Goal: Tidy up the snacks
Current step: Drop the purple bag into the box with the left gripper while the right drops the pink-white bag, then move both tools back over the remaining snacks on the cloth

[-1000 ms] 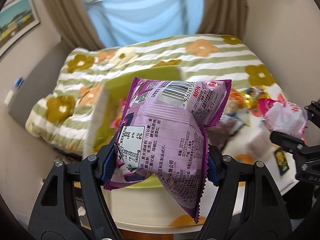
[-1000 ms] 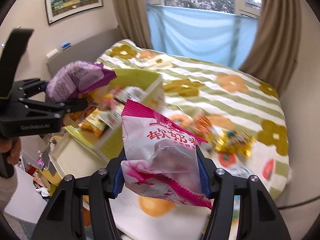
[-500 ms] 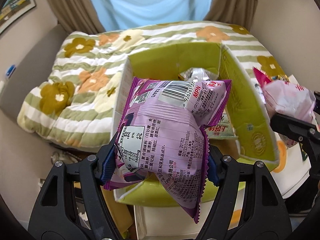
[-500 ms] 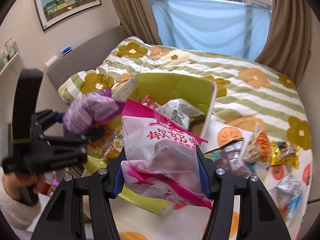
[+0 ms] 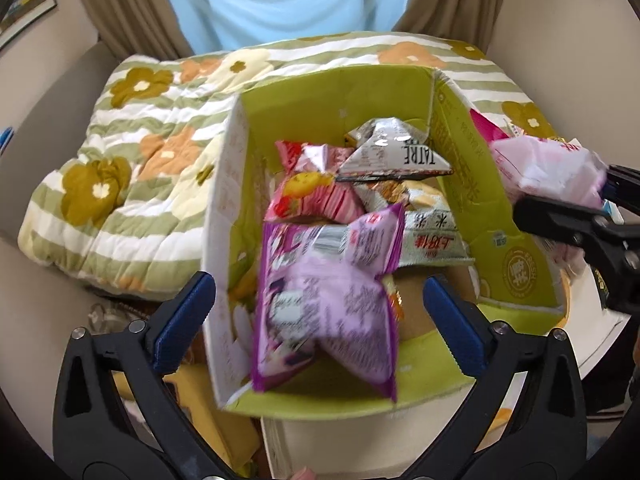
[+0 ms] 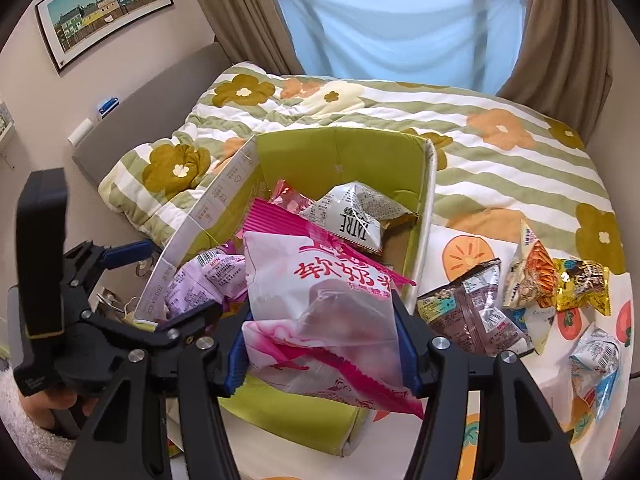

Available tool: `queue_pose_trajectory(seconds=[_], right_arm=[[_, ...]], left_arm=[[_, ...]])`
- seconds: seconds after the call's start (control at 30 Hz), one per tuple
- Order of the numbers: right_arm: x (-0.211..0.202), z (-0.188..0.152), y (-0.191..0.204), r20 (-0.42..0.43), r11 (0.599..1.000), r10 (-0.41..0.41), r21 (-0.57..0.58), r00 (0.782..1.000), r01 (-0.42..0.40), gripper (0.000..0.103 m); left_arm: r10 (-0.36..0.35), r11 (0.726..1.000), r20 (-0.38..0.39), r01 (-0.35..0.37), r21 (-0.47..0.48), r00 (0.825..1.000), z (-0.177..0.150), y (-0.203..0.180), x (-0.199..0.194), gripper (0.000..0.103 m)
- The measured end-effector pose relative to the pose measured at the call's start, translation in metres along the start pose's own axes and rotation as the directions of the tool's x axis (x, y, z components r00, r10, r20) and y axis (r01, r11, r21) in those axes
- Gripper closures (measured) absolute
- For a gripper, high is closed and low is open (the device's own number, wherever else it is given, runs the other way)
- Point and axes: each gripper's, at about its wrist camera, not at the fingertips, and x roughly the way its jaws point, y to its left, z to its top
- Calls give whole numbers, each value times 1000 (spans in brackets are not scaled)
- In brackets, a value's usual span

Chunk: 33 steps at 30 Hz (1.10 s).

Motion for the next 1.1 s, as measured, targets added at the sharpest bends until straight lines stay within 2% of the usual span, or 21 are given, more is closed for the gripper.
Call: queue_pose_trajectory(seconds=[0.2, 0.33, 0.43, 0.47, 0.53, 0.57, 0.6, 0.8, 1.1], right_arm=[[7, 9, 8, -10, 999, 53, -9, 999, -53, 48], [15, 13, 12, -28, 997, 70, -11, 997, -71, 48], [24, 13, 15, -48, 998, 53, -23, 997, -54, 45], [26, 12, 16, -47, 998, 50, -25, 998, -51, 40], [28, 9, 16, -38, 998, 62, -23, 997, -63, 21], [27, 8, 15, -30, 997, 68, -22, 997, -69, 9], [27, 6, 15, -23, 997, 68, -21, 997, -69, 6], [30, -6, 9, -30, 999, 54, 6, 998, -53, 6], [-1, -16, 10, 31, 999, 20, 31, 999, -21, 6]], left_arm=[[-12, 990, 18, 14, -140, 1000, -9, 29, -21, 0], [-3, 982, 29, 9, -187, 1000, -10, 43, -25, 0], [10, 979, 30, -4, -204, 1000, -11, 50, -26, 0], [7, 978, 29, -1, -209, 1000, -12, 53, -25, 0], [-5, 976, 23, 10, -219, 1000, -15, 55, -22, 0], [-8, 976, 21, 12, -219, 1000, -15, 55, -21, 0], [-10, 976, 17, 14, -217, 1000, -16, 55, -19, 0], [-15, 984, -2, 14, -179, 1000, -23, 46, -16, 0], [-34, 989, 58, 42, -141, 998, -23, 34, -47, 0]])
